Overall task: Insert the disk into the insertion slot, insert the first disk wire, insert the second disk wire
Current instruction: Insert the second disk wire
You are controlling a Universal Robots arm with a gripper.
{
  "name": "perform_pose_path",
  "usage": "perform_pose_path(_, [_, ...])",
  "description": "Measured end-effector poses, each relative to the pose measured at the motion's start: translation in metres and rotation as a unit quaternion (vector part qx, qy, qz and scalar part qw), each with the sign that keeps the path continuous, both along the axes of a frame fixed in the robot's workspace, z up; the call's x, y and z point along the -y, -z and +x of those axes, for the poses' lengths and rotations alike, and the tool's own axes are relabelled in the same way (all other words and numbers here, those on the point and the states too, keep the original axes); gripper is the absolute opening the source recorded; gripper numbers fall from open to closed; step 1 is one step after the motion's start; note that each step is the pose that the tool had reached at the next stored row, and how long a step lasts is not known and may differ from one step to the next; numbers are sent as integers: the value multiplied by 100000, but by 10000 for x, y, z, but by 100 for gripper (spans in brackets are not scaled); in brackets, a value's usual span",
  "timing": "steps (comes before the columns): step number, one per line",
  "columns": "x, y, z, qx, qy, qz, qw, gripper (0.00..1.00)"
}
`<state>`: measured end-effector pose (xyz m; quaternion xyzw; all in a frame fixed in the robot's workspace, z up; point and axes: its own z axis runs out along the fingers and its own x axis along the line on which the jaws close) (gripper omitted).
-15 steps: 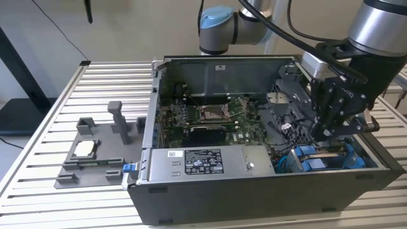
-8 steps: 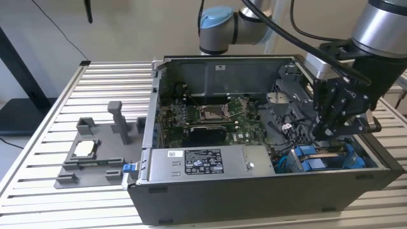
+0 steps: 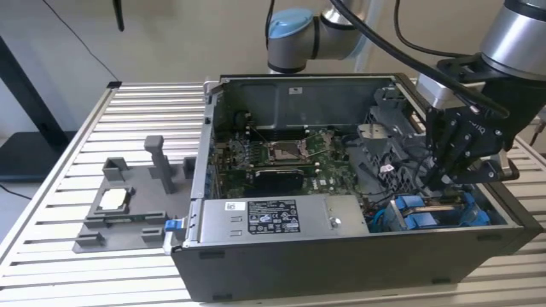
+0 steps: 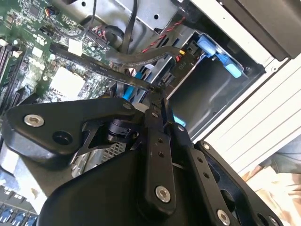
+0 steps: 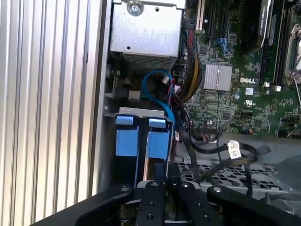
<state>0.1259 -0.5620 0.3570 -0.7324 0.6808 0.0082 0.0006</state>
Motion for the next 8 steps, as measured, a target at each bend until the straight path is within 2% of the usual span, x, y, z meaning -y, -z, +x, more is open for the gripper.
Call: perform_pose_path(8, [31, 40, 28, -18, 887, 87, 99996, 16])
